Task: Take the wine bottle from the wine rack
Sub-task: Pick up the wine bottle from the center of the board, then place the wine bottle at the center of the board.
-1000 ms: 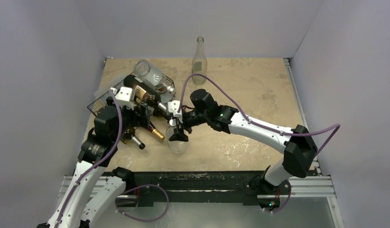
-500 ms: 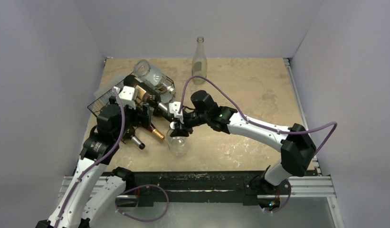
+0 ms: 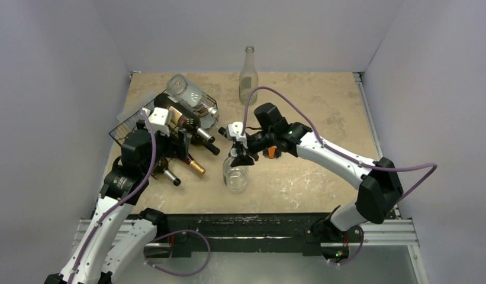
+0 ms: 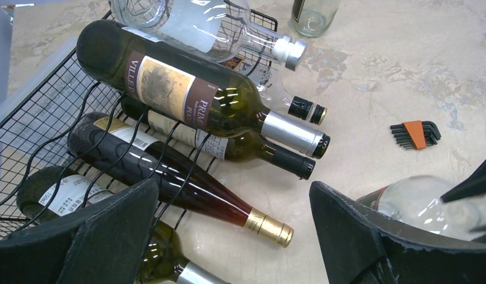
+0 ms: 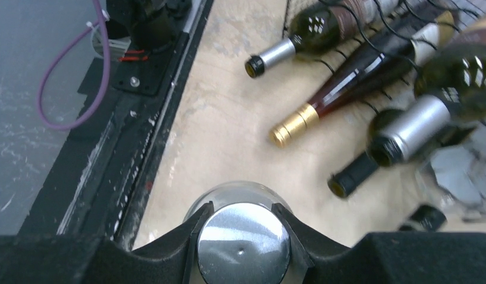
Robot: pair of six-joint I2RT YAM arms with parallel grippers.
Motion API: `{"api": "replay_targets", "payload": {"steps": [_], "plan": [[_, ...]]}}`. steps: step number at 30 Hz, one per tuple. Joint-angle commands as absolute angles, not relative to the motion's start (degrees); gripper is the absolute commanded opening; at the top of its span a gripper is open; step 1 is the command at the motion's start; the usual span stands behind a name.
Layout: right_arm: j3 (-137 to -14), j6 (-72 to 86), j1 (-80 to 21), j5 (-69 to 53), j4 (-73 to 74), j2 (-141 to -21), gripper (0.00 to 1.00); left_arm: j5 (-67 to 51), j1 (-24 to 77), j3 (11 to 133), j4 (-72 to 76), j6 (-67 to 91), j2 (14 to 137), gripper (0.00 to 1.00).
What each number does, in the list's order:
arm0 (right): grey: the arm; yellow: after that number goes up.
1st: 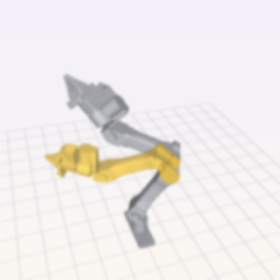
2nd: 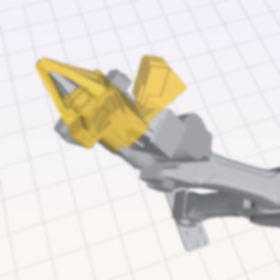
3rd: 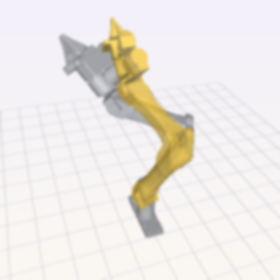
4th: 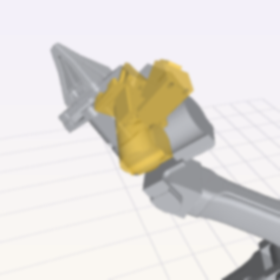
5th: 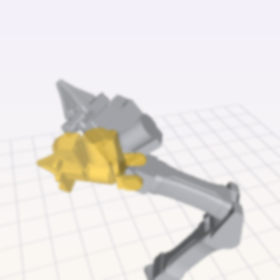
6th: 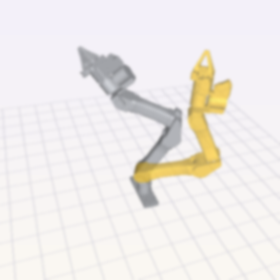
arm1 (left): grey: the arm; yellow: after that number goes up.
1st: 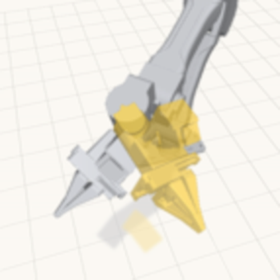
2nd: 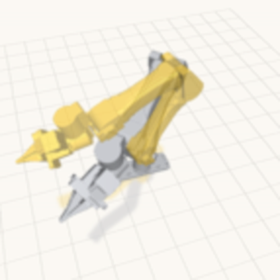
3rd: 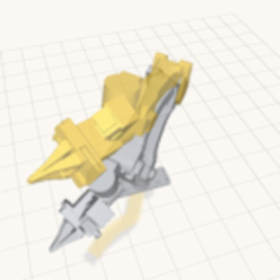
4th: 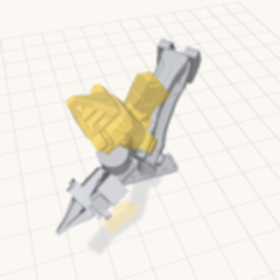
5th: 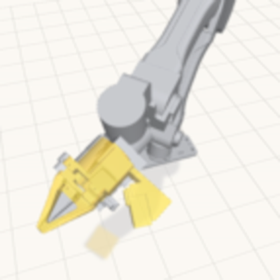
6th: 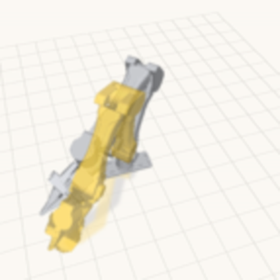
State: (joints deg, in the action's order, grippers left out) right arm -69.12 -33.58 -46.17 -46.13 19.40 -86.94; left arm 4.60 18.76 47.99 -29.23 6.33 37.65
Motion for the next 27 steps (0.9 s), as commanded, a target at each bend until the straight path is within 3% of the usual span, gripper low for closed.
{"api": "replay_targets", "payload": {"steps": [1,14,27], "plan": [[-72.73,-43.19,-39.37,-52.28,29.52,-81.54,0.00,3.45,18.46,48.08,-26.37,5.45,37.10,1.00],[-80.13,-31.33,-22.15,-50.59,24.40,-78.99,0.00,2.95,18.46,48.16,-26.61,5.67,35.91,1.00],[-100.87,-14.77,-13.65,-36.16,15.26,-96.38,0.00,1.69,18.46,48.05,-26.16,6.31,35.49,1.00]]}}
